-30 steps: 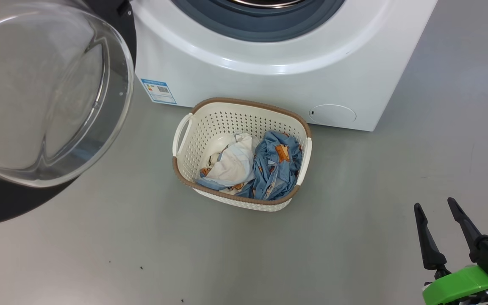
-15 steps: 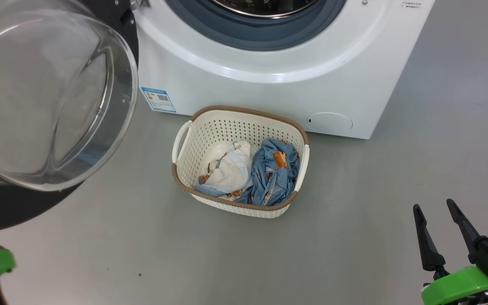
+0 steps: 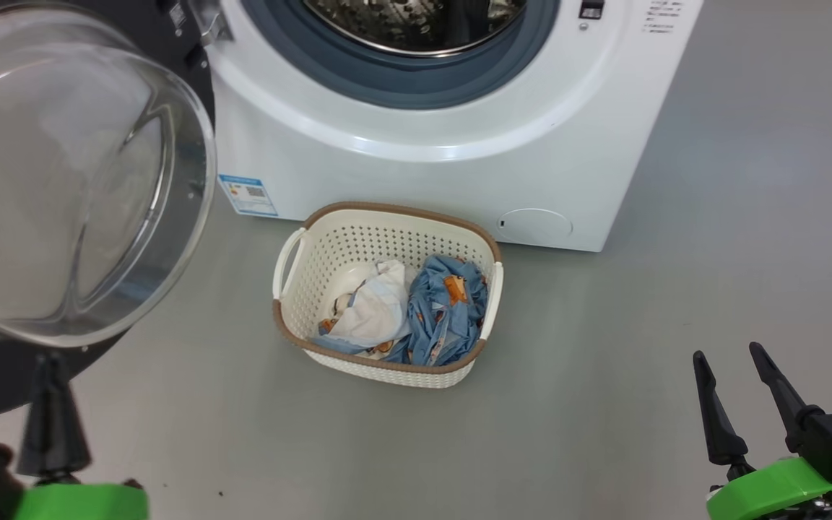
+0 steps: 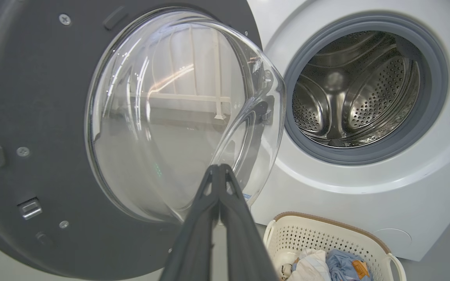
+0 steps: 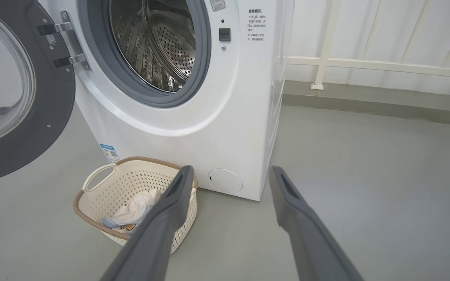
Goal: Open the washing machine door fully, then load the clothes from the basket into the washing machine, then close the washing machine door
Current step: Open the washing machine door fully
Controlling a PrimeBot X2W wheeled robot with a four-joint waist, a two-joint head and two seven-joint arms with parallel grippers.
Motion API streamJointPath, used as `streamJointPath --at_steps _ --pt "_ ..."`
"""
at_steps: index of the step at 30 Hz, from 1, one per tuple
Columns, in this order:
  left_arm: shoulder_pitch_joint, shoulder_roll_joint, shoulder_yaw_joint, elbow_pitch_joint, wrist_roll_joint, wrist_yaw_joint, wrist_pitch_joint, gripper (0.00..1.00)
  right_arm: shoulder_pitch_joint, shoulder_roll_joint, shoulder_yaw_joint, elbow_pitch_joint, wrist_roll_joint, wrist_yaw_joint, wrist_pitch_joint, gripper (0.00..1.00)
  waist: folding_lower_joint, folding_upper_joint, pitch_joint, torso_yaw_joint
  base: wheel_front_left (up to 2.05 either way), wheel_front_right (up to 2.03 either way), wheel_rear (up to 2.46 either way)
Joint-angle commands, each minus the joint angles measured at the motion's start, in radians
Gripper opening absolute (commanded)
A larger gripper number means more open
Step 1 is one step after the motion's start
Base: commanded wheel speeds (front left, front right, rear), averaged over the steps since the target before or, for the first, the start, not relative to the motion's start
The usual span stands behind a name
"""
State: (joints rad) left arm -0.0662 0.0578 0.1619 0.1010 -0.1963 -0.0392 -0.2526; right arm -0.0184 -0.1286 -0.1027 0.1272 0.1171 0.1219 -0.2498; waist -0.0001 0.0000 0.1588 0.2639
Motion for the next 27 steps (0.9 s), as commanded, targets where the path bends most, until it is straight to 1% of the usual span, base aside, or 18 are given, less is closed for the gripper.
streamJointPath --at_steps 1,3,4,5,6,7,8,9,20,27 --pt "0.004 0.017 0.013 -0.041 0.015 -0.010 -0.009 0.00 0.007 -0.005 0.031 -0.029 -0.004 0.009 -0.012 1.00 0.0001 0.0000 -0.008 -0.015 0.00 0.00 0.00" --pt "0.014 0.012 -0.016 -0.051 0.019 -0.018 -0.009 0.00 0.008 -0.001 0.031 -0.034 -0.004 0.009 -0.012 1.00 0.0001 0.0000 -0.012 -0.023 0.00 0.00 0.00" --pt "0.018 0.009 -0.028 -0.056 0.021 -0.019 -0.009 0.03 0.009 0.000 0.034 -0.035 -0.005 0.009 -0.012 1.00 0.0001 0.0000 -0.014 -0.030 0.00 0.00 0.00" --pt "0.022 0.008 -0.040 -0.057 0.022 -0.021 -0.009 0.14 0.009 0.002 0.035 -0.036 -0.005 0.009 -0.012 1.00 0.0001 0.0000 -0.017 -0.036 0.00 0.00 0.00" --pt "0.026 0.006 -0.050 -0.056 0.022 -0.022 -0.009 0.30 0.009 0.003 0.036 -0.038 -0.005 0.009 -0.012 1.00 0.0001 0.0000 -0.019 -0.043 0.00 0.00 0.00" --pt "0.030 0.005 -0.059 -0.055 0.020 -0.024 -0.009 0.43 0.009 0.005 0.038 -0.039 -0.005 0.009 -0.012 1.00 0.0001 0.0000 -0.022 -0.050 0.00 0.00 0.00" --pt "0.033 0.004 -0.069 -0.053 0.019 -0.025 -0.009 0.93 0.010 0.007 0.039 -0.042 -0.005 0.009 -0.012 1.00 0.0001 0.0000 -0.024 -0.058 0.00 0.00 0.00" --pt "0.035 0.003 -0.078 -0.051 0.018 -0.026 -0.009 1.00 0.010 0.009 0.040 -0.044 -0.006 0.009 -0.012 1.00 0.0001 0.0000 -0.025 -0.065 0.00 0.00 0.00" --pt "0.039 0.000 -0.133 -0.011 0.014 -0.026 -0.002 1.00 0.013 0.022 0.067 -0.060 -0.005 0.009 -0.012 1.00 0.0001 0.0000 -0.045 -0.151 0.00 0.00 0.00" --pt "0.031 0.007 -0.142 0.013 0.013 -0.027 0.000 1.00 0.021 0.030 0.078 -0.068 -0.007 0.009 -0.012 1.00 0.0001 0.0000 -0.056 -0.192 0.00 0.00 0.00"
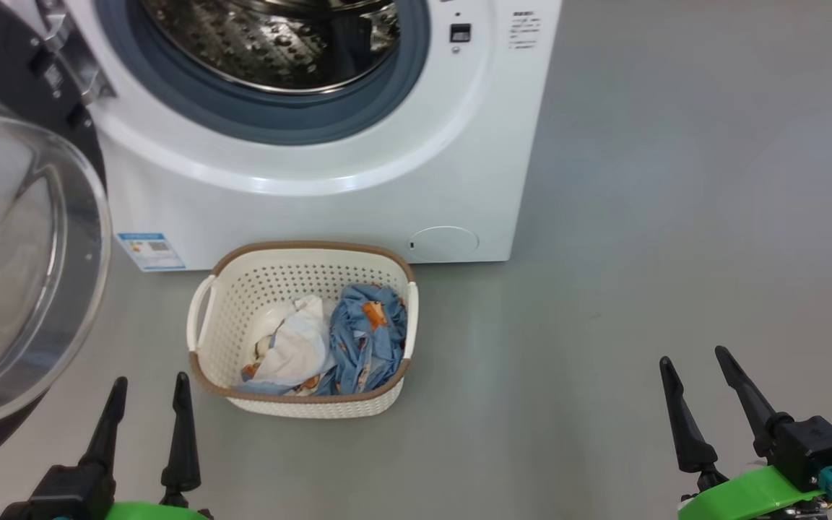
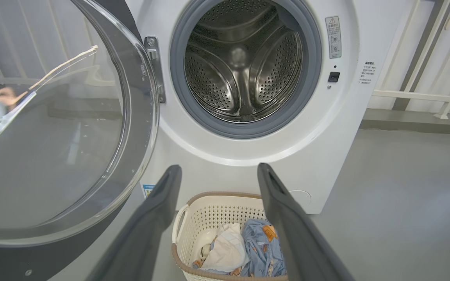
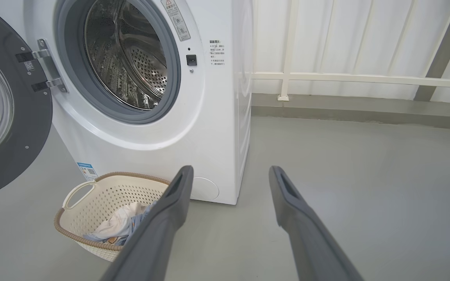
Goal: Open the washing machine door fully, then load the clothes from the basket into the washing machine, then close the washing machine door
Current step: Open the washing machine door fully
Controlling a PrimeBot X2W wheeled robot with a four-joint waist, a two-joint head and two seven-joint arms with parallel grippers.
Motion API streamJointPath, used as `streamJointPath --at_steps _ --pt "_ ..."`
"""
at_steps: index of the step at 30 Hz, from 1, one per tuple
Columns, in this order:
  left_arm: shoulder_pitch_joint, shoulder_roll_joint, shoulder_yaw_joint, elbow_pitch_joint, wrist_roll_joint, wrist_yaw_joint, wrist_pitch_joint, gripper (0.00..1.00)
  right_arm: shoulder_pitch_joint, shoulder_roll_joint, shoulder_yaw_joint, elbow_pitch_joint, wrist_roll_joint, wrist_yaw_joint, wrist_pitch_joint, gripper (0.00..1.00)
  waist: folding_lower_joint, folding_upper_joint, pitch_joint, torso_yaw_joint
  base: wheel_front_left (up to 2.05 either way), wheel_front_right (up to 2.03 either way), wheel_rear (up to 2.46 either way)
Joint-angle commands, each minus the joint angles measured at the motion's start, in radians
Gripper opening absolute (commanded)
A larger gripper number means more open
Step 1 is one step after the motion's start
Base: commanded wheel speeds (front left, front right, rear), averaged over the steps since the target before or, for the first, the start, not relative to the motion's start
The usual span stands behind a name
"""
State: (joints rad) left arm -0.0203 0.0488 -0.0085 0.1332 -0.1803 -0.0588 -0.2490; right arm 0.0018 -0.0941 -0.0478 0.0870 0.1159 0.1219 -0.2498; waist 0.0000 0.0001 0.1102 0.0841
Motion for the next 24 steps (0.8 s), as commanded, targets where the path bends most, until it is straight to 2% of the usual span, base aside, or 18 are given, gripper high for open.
streamJointPath --at_steps 1,12,24 --pt "-0.015 0.018 0.027 -0.016 -0.003 -0.007 -0.002 1.00 0.003 -0.004 0.024 -0.028 -0.005 0.009 -0.012 1.00 0.0000 -0.0001 -0.010 -0.019 0.00 0.00 0.00" --pt "0.020 0.025 0.022 0.000 -0.013 0.003 0.023 1.00 0.029 0.010 0.034 -0.027 -0.007 0.009 -0.012 1.00 0.0000 -0.0001 -0.065 -0.068 0.00 0.00 0.00" --pt "0.063 0.030 0.020 -0.008 -0.029 0.016 0.045 1.00 0.066 0.023 0.027 -0.034 -0.014 0.009 -0.008 1.00 0.0000 -0.0001 -0.115 -0.071 0.00 0.00 0.00"
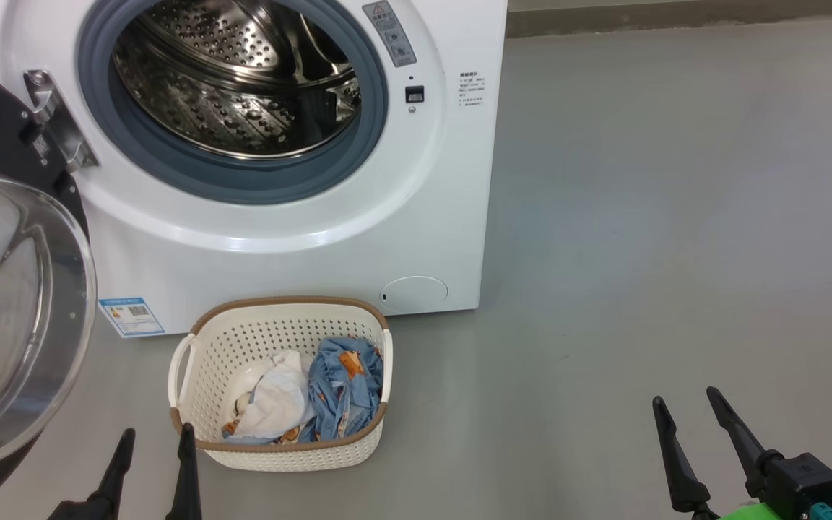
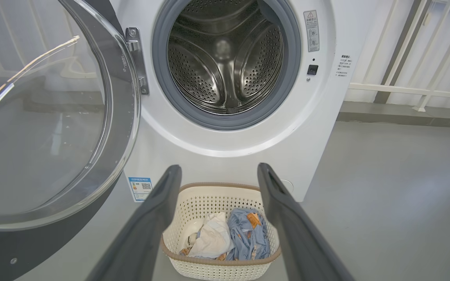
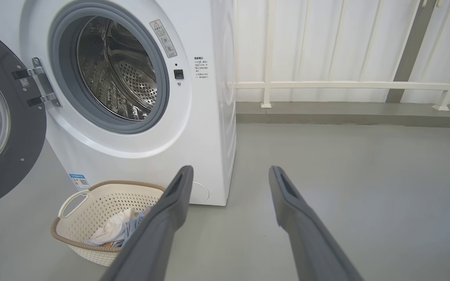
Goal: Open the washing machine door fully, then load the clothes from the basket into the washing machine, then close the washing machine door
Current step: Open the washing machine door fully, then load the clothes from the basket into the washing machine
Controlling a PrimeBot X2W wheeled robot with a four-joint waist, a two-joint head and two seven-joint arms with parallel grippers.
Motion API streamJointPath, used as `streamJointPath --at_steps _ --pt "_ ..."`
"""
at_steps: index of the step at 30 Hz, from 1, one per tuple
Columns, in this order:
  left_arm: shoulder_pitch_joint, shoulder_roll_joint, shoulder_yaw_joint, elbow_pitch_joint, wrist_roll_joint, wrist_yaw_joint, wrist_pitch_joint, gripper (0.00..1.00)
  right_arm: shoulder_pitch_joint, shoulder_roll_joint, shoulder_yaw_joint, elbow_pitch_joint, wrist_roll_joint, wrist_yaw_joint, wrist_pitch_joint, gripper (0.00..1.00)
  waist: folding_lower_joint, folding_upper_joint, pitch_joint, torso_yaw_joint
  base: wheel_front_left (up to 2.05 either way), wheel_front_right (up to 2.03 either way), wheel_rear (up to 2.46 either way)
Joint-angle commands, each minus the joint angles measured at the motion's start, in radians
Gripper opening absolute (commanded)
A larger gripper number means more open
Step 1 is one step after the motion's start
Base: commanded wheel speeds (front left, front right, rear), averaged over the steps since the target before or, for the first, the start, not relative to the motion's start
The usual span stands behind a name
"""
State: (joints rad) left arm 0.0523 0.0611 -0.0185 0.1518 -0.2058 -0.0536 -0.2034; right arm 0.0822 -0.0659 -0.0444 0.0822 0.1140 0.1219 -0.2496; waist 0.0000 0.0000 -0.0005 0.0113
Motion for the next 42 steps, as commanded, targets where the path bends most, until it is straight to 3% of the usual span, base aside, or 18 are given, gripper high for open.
streamJointPath --at_steps 1,33,42 --pt "-0.007 0.018 0.031 -0.027 -0.005 0.013 0.001 1.00 -0.012 -0.005 0.024 -0.030 -0.013 0.009 -0.007 1.00 0.0000 0.0000 -0.007 0.003 0.00 0.00 0.00" --pt "0.004 0.034 0.015 -0.042 -0.019 0.047 0.004 1.00 -0.002 0.003 0.022 -0.043 -0.012 0.009 0.001 1.00 0.0000 0.0000 -0.012 0.010 0.00 0.00 0.00" --pt "0.003 0.037 0.010 -0.042 -0.016 0.062 0.001 1.00 -0.004 0.004 0.022 -0.044 -0.013 0.009 0.001 1.00 0.0000 0.0000 -0.011 0.011 0.78 -0.78 0.00"
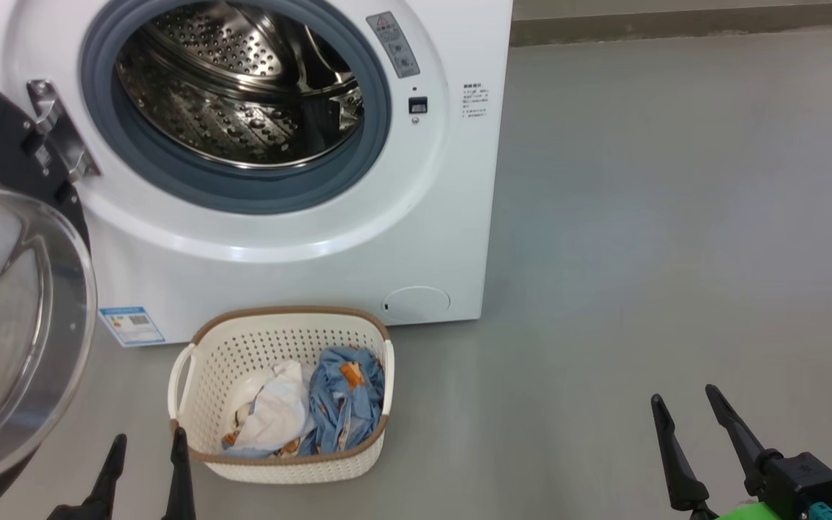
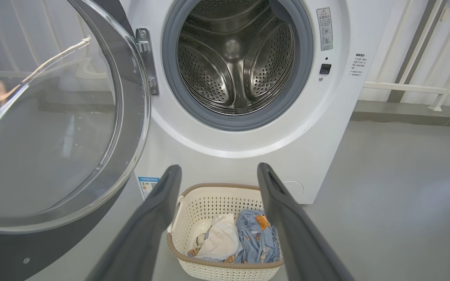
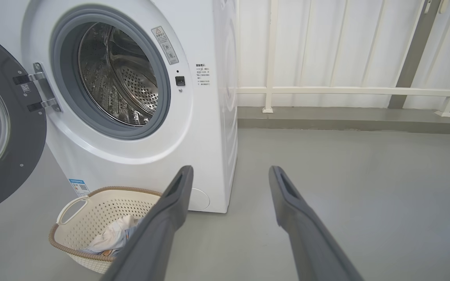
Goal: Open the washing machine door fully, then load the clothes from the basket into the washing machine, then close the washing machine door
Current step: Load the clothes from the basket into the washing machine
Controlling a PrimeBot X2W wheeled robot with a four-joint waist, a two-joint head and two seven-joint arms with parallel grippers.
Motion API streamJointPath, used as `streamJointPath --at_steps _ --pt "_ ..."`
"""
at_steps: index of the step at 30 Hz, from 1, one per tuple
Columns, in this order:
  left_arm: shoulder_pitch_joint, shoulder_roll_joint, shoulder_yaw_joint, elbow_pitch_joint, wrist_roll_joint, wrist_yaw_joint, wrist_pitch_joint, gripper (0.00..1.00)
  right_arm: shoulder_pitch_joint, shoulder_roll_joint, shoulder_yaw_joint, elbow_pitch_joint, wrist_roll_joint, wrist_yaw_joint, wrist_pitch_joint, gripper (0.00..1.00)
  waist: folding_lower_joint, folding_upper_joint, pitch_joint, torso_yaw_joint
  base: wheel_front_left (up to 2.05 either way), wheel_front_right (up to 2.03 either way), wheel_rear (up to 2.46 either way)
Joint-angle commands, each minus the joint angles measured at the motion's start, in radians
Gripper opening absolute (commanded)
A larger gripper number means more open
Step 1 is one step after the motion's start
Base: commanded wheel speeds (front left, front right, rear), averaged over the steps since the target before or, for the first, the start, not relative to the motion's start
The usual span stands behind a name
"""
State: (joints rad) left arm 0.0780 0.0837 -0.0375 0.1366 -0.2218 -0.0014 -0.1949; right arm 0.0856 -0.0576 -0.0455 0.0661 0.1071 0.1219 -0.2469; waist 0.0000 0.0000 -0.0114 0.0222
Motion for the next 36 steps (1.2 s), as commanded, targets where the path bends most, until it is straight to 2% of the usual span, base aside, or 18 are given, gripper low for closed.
streamJointPath --at_steps 1,11,18,36 --pt "-0.023 0.015 0.028 -0.027 0.000 0.010 -0.007 1.00 -0.007 -0.004 0.023 -0.028 -0.006 0.009 -0.002 1.00 0.0000 0.0000 0.001 0.000 1.46 -1.46 0.00" --pt "-0.029 0.023 0.017 -0.024 -0.004 0.012 -0.004 1.00 -0.009 -0.005 0.021 -0.023 -0.003 0.009 -0.002 1.00 0.0000 0.0000 0.001 0.006 1.90 -1.90 0.00" --pt "-0.030 0.026 0.011 -0.022 -0.006 0.014 -0.005 1.00 -0.009 -0.005 0.024 -0.024 -0.005 0.009 -0.002 1.00 0.0000 0.0000 0.001 0.009 1.16 -1.16 0.00" --pt "-0.026 0.036 -0.003 -0.024 -0.013 0.024 -0.010 1.00 -0.012 -0.004 0.027 -0.021 -0.006 0.009 -0.002 1.00 0.0000 0.0000 0.000 0.008 0.13 -0.13 0.00"
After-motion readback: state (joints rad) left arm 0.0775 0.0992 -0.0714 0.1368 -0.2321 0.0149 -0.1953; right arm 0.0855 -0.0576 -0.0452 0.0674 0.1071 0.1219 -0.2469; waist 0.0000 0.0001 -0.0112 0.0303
